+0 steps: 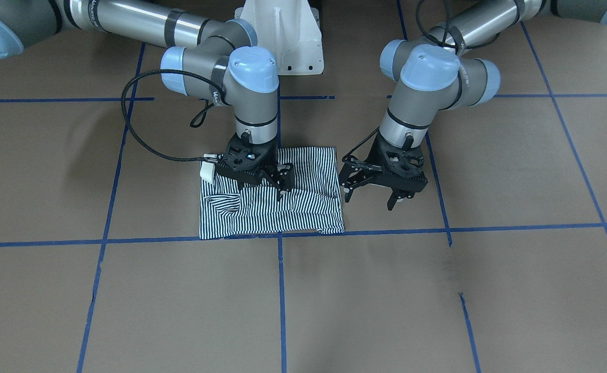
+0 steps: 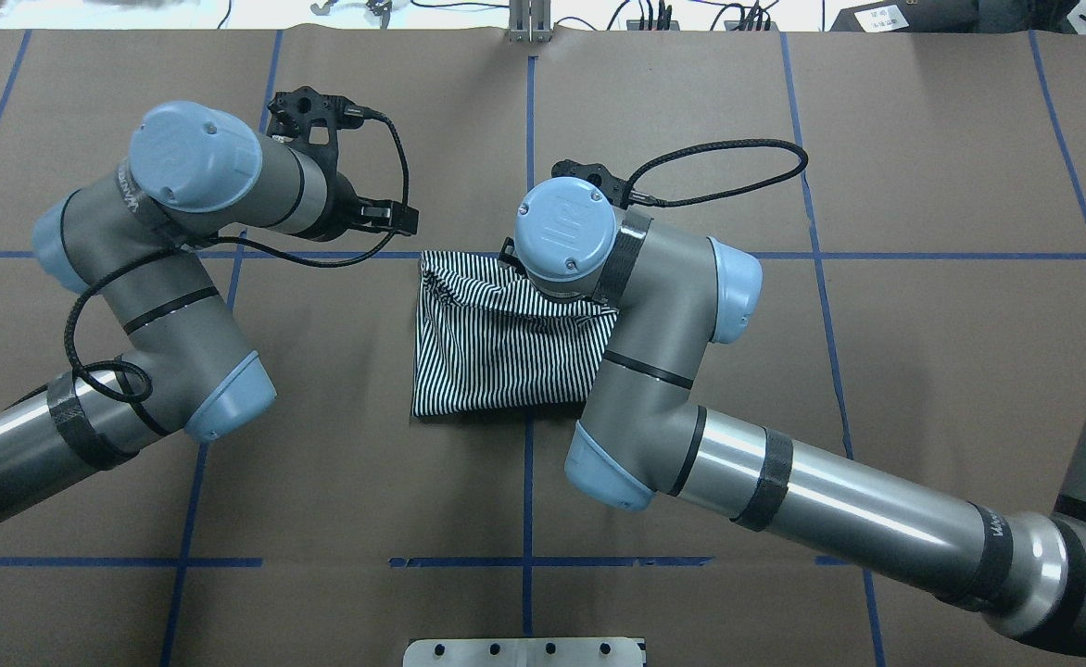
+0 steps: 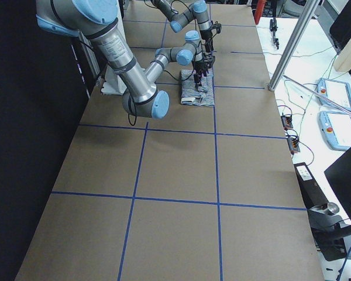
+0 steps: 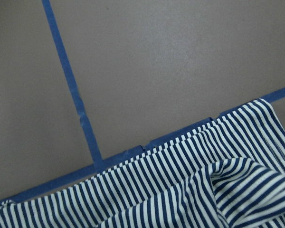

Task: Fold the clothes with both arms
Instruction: 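Release the fold with the left gripper and press it flat with the right gripper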

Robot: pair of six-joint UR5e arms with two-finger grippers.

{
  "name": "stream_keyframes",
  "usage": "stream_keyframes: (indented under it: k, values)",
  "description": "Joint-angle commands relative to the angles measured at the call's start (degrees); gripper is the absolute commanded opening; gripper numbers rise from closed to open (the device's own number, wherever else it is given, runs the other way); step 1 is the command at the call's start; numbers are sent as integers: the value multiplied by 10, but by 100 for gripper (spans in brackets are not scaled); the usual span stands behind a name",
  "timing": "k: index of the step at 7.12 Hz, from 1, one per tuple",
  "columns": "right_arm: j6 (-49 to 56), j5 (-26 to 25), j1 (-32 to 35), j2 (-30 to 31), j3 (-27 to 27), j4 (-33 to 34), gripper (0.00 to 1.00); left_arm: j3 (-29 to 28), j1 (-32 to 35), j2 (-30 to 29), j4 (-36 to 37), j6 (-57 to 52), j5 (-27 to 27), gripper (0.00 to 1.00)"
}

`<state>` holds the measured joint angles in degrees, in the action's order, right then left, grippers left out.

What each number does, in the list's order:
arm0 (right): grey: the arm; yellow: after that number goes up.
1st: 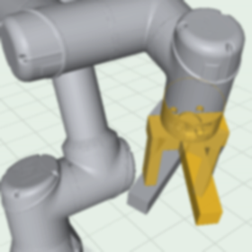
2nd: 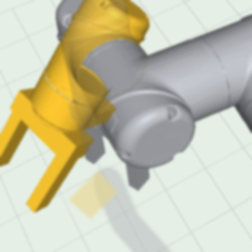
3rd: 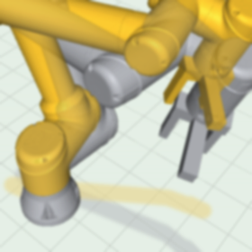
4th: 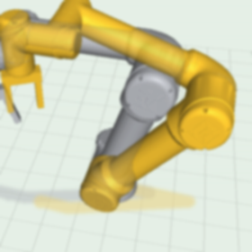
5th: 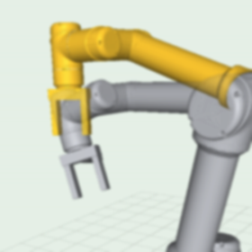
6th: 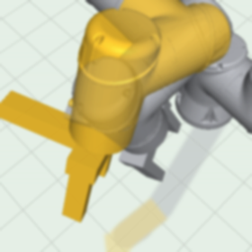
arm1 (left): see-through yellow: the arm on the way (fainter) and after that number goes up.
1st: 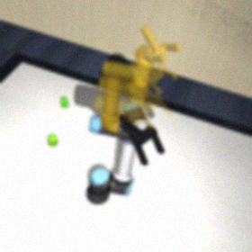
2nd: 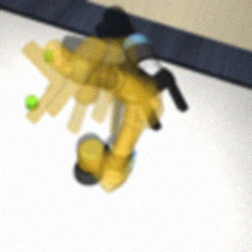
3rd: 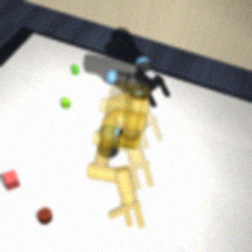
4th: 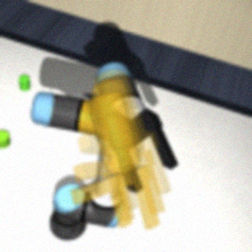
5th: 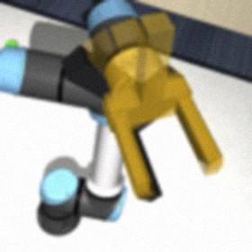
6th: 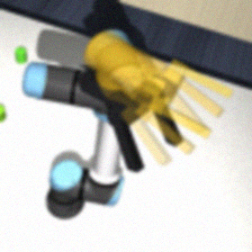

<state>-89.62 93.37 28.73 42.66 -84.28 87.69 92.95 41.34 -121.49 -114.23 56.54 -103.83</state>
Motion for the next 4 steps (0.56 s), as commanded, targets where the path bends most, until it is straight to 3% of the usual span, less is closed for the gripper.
stream_keyframes:
  k: [1,4]
  values:
    - [75,1,-46,-2,-4,44,100,3,4,4,0,-4,-5,100]
    - [88,-7,-50,-3,25,49,100,3,3,5,-1,5,-5,100]
